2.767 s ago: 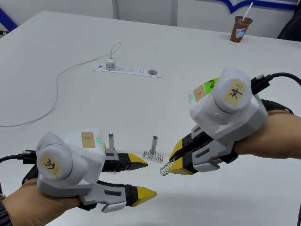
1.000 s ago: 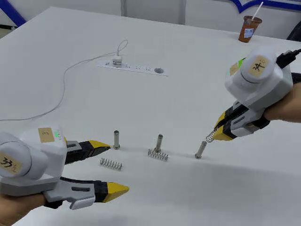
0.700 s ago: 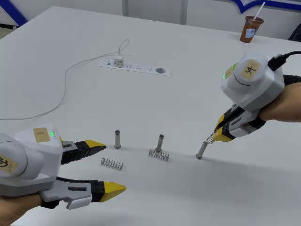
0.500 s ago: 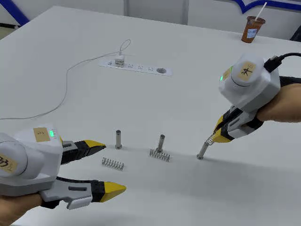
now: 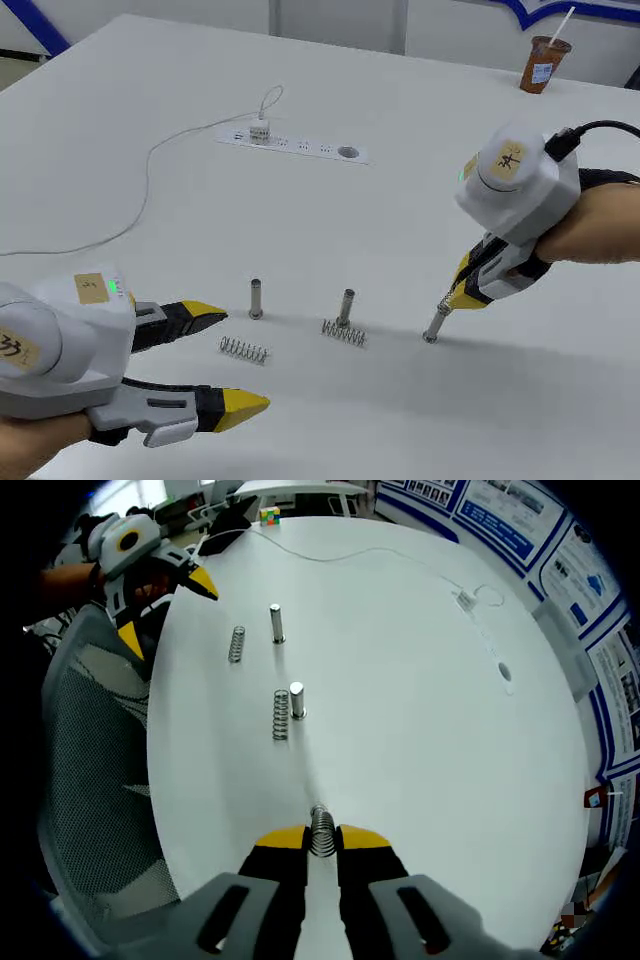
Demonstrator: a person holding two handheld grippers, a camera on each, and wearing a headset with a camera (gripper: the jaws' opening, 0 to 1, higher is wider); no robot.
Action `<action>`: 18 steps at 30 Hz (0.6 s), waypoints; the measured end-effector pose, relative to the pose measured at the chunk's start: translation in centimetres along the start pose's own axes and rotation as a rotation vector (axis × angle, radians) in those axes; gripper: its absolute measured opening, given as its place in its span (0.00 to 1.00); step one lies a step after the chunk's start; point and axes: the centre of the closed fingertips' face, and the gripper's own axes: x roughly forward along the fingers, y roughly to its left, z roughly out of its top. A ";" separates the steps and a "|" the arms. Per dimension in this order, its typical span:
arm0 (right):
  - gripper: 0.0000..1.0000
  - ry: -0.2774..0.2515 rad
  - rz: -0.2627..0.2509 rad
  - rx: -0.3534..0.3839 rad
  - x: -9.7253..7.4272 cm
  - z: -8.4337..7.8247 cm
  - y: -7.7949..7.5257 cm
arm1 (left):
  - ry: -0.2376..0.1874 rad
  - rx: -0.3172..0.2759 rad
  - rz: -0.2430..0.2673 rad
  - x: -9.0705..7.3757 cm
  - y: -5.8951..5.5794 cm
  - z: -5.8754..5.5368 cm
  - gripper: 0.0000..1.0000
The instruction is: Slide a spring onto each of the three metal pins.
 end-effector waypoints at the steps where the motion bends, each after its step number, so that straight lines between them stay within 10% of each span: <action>1: 0.12 0.004 0.003 0.002 0.1 0.0 0.0 | 0.001 0.000 0.000 0.0 0.0 0.0 0.62; 18: 0.12 0.070 0.046 0.042 3.3 -0.8 0.2 | 0.004 -0.009 0.009 -0.3 0.0 -0.4 0.62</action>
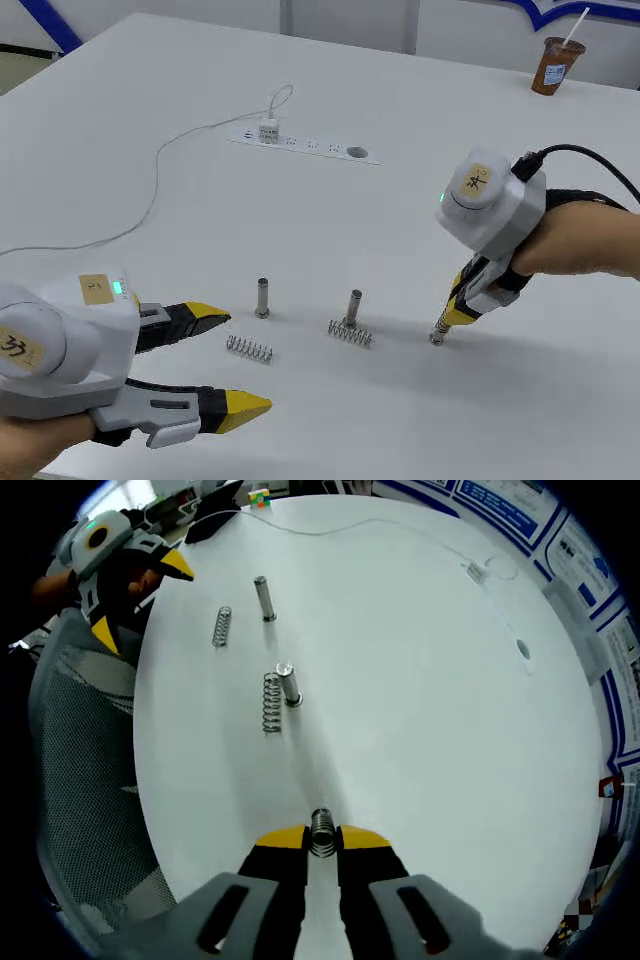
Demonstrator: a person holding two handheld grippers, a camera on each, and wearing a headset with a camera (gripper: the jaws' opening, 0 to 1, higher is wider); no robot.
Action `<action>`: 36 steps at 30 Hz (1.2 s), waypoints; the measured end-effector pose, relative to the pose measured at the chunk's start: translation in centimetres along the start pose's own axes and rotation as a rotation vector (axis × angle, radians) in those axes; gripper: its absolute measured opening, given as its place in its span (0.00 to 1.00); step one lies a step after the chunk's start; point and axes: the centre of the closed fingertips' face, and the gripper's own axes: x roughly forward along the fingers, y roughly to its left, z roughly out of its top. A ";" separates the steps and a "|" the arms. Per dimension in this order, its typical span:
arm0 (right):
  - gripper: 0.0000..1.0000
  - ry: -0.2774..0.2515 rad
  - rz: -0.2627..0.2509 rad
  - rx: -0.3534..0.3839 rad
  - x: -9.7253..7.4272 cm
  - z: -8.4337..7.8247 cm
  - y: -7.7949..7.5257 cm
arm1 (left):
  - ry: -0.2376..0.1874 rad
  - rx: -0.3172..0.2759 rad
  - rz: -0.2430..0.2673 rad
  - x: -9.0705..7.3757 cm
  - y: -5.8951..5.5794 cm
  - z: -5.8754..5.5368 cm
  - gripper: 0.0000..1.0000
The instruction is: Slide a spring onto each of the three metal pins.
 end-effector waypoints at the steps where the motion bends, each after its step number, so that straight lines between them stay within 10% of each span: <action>1: 0.12 0.000 0.000 0.002 0.2 0.0 0.0 | 0.000 0.000 0.000 0.0 0.0 0.0 0.62; 18: 0.13 0.004 -0.007 0.016 1.8 -0.5 -0.4 | -0.001 -0.004 0.001 0.0 0.0 -0.1 0.61; 36: 0.21 -0.046 -0.077 -0.021 -0.2 0.0 -0.5 | -0.004 -0.001 -0.005 0.1 -0.1 0.0 0.61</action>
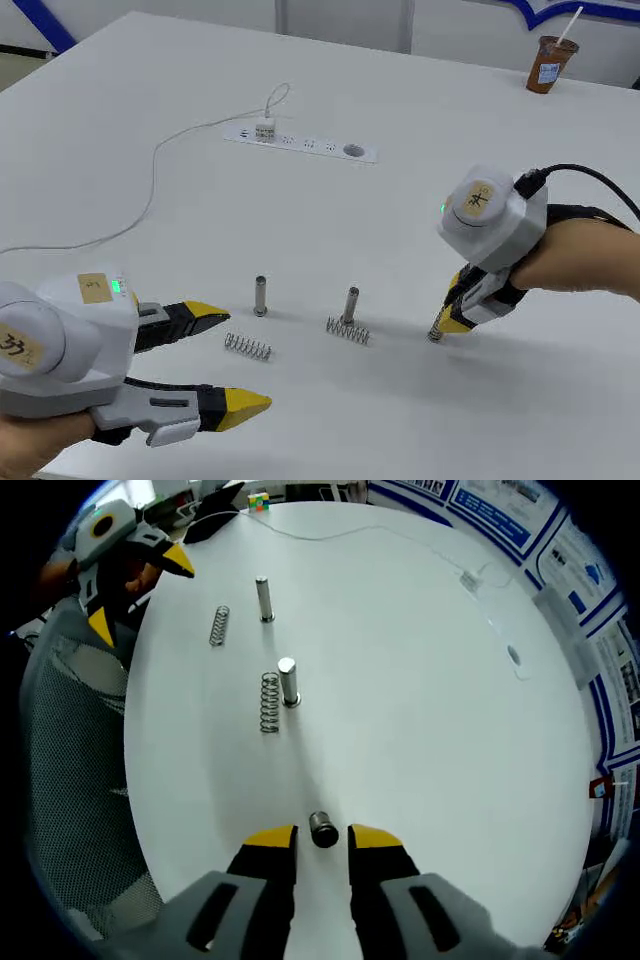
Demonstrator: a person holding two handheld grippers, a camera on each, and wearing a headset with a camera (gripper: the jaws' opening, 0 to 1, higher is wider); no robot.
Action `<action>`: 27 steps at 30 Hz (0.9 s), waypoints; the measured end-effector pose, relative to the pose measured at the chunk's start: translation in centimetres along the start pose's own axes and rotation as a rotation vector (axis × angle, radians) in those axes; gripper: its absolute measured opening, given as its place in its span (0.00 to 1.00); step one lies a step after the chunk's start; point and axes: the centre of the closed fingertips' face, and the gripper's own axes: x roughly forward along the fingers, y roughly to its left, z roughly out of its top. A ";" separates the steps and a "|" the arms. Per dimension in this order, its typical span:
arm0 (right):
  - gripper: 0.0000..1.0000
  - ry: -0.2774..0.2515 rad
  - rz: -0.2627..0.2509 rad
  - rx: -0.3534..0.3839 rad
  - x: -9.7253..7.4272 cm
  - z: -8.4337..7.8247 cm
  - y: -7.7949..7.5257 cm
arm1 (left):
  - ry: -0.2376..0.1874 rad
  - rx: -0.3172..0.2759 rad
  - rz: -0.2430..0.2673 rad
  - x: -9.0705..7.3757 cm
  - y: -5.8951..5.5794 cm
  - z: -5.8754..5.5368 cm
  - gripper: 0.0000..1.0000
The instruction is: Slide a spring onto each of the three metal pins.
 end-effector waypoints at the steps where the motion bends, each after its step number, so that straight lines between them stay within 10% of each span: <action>1: 0.21 0.000 -0.013 -0.015 -0.3 0.2 0.0 | 0.000 0.000 -0.001 0.0 0.0 0.0 0.61; 15: 0.21 -0.104 0.008 -0.049 -0.9 4.7 1.8 | 0.003 0.005 -0.003 0.1 -0.1 0.1 0.61; 27: 0.19 -0.160 0.065 -0.013 2.0 6.6 3.7 | 0.004 0.003 0.003 -0.1 -0.1 -0.1 0.61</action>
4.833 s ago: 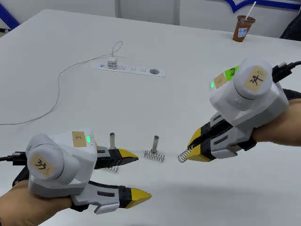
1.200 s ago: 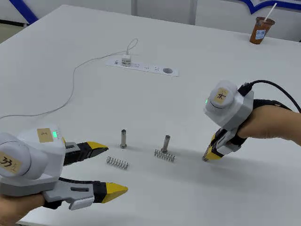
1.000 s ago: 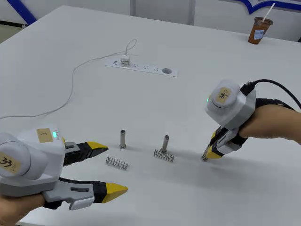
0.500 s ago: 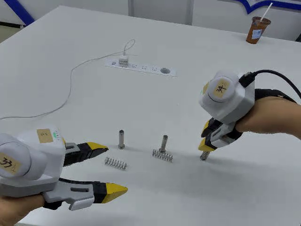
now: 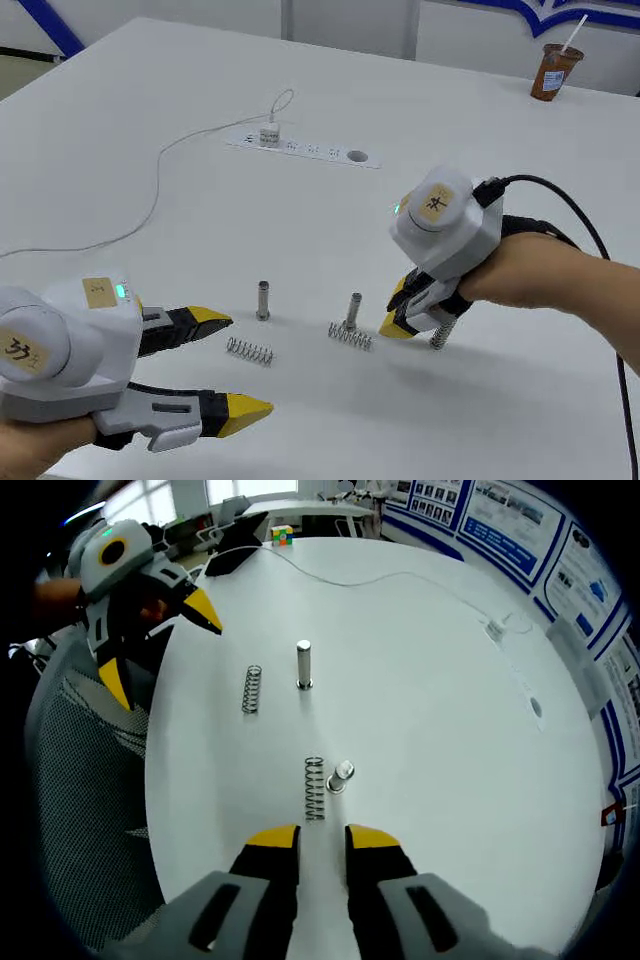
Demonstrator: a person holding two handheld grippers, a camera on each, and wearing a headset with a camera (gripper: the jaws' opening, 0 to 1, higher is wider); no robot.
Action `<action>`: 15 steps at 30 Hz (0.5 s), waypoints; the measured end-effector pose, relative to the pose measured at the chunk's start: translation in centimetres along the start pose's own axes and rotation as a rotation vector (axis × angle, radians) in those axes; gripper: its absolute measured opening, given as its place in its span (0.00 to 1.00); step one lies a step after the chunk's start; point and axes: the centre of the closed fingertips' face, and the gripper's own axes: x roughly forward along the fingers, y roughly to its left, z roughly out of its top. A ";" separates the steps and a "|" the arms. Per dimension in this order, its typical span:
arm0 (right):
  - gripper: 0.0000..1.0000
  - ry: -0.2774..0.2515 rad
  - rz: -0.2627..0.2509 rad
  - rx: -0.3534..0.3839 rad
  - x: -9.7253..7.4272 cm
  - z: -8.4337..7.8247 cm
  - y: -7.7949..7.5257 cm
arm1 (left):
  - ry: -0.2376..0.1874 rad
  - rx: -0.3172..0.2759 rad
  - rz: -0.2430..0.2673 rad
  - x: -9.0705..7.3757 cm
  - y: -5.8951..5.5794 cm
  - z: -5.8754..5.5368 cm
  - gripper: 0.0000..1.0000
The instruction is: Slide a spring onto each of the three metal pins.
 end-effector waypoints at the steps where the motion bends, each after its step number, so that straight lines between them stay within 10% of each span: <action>1: 0.19 -0.003 0.001 0.002 0.2 0.1 0.1 | 0.000 0.000 0.000 0.0 0.0 0.0 0.61; 15: 0.16 -0.069 -0.004 0.066 2.9 0.8 0.3 | 0.006 -0.002 0.003 -0.2 -0.1 -0.2 0.60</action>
